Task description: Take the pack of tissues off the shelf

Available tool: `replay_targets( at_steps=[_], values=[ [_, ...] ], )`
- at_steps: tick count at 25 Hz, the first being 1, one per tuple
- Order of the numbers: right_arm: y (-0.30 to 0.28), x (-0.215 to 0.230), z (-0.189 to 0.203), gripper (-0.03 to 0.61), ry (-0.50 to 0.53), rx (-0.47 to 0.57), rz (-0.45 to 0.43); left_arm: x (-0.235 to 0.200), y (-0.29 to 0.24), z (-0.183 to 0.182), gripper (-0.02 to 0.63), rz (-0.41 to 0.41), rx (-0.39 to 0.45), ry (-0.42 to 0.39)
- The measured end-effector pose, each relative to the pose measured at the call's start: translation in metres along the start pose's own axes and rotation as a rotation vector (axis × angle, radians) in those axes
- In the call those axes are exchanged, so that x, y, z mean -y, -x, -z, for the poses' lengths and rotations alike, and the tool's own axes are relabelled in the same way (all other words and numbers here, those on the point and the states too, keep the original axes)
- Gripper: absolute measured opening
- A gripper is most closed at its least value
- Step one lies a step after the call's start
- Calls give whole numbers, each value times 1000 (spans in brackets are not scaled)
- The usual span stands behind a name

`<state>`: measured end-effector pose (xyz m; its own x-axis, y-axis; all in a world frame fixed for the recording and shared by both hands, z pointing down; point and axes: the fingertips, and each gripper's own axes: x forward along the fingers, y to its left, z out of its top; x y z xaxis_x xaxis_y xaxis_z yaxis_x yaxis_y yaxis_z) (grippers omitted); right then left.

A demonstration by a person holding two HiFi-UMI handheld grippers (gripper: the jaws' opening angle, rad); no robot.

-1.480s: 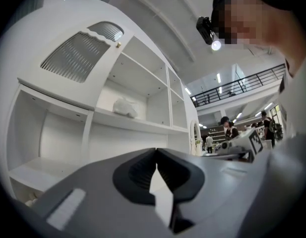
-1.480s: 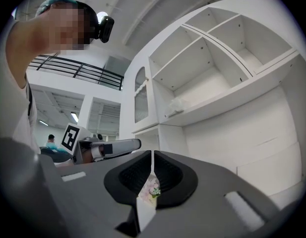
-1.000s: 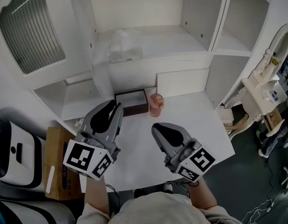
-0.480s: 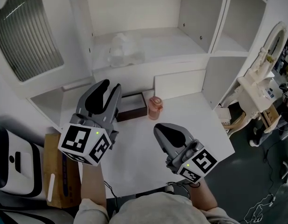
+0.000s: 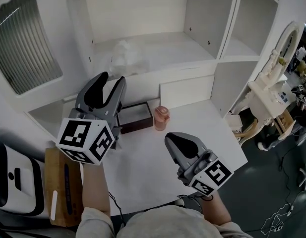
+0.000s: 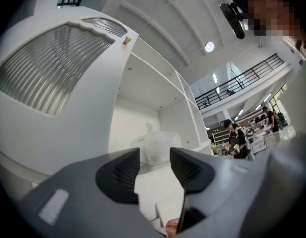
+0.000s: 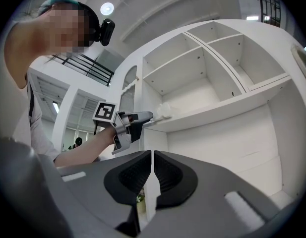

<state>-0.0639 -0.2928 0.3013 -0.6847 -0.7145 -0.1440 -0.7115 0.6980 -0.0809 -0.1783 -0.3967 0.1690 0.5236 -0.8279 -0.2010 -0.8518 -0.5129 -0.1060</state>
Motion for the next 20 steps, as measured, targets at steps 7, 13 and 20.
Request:
replay_targets(
  at_steps=[7, 13, 20],
  values=[
    [6, 9, 0, 14, 4, -2, 13, 2, -16, 3, 179, 11, -7, 8],
    [10, 14, -2, 14, 4, -2, 12, 1, -19, 7, 78, -29, -24, -61],
    [15, 16, -3, 14, -3, 4, 1, 9, -9, -1, 9, -53, 29, -110]
  ],
)
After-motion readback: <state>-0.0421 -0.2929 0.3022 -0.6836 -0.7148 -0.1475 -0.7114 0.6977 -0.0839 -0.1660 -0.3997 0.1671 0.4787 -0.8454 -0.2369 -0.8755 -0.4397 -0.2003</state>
